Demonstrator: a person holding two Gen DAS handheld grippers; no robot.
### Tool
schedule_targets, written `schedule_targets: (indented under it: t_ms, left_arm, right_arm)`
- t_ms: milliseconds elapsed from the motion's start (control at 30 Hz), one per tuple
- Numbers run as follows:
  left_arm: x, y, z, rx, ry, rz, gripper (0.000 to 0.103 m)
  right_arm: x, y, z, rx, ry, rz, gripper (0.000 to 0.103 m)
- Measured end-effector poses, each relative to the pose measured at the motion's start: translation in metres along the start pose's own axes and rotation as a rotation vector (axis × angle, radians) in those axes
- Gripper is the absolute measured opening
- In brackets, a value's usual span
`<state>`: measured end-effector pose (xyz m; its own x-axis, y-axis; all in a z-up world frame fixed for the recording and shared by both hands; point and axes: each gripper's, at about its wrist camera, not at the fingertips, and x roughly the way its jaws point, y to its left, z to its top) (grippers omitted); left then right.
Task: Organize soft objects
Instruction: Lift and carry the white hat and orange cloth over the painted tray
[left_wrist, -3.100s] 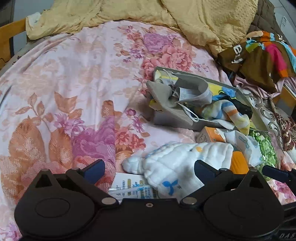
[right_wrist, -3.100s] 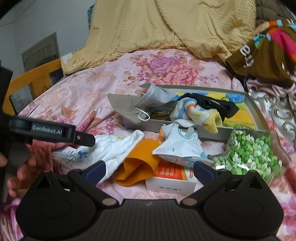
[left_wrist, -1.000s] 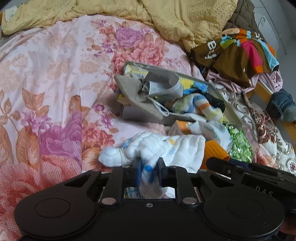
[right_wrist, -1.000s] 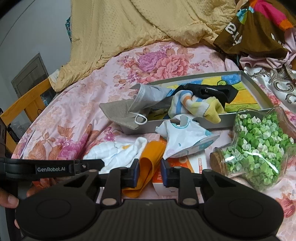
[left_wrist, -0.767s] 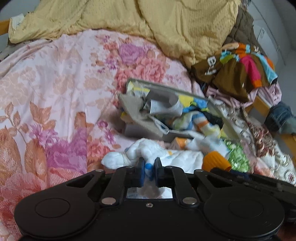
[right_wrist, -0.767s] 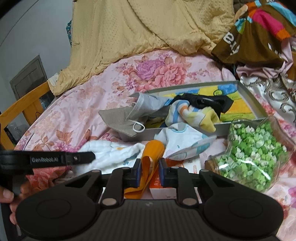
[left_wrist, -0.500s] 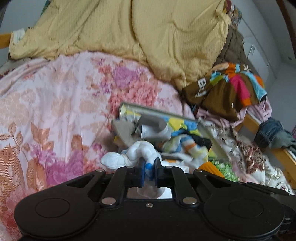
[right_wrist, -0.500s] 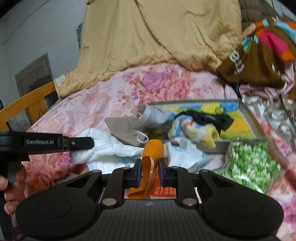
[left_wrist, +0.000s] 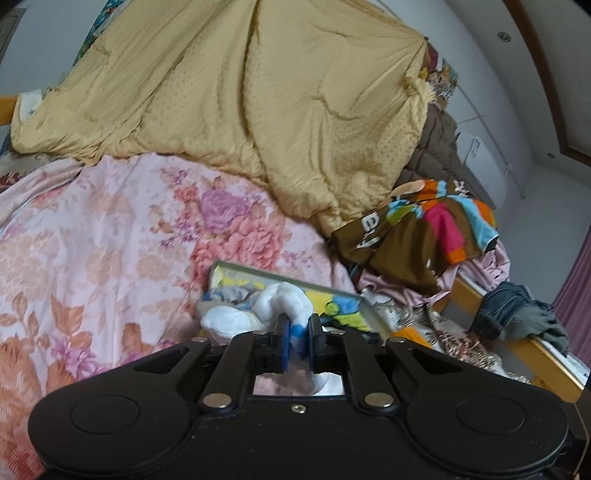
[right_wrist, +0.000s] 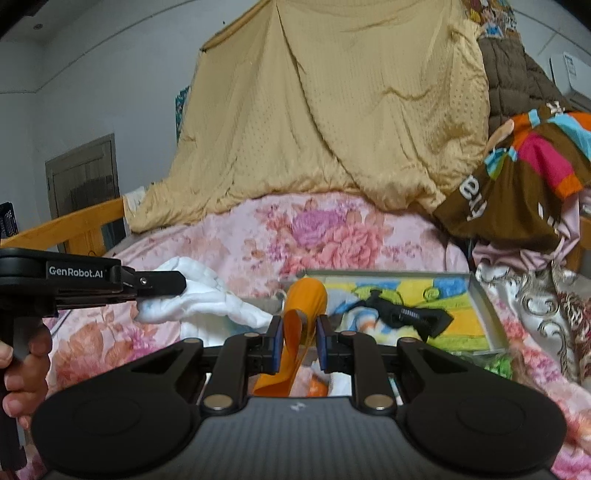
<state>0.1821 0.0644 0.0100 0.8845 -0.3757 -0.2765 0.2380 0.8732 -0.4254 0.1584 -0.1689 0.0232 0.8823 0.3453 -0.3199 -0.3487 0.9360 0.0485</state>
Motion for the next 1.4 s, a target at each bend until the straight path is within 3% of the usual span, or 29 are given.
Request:
schedule_targets:
  t_ms: [333, 767, 1233, 1400]
  left_arm:
    - [0.021, -0.012, 0.023, 0.031, -0.076, -0.025, 0.009]
    - [0.105, -0.006, 0.031, 0.051, -0.104, -0.038, 0.009]
    - [0.152, 0.030, 0.013, -0.014, -0.003, 0.003, 0.010]
    - [0.157, 0.033, 0.010, 0.009, 0.018, 0.022, 0.011]
  right_arm:
    - [0.011, -0.019, 0.018, 0.010, -0.072, -0.036, 0.020]
    - [0.077, -0.059, 0.042, 0.092, -0.085, -0.082, 0.020]
    - [0.130, -0.067, 0.030, 0.116, -0.004, -0.114, 0.020]
    - [0.137, -0.066, 0.028, 0.109, 0.009, -0.115, 0.021]
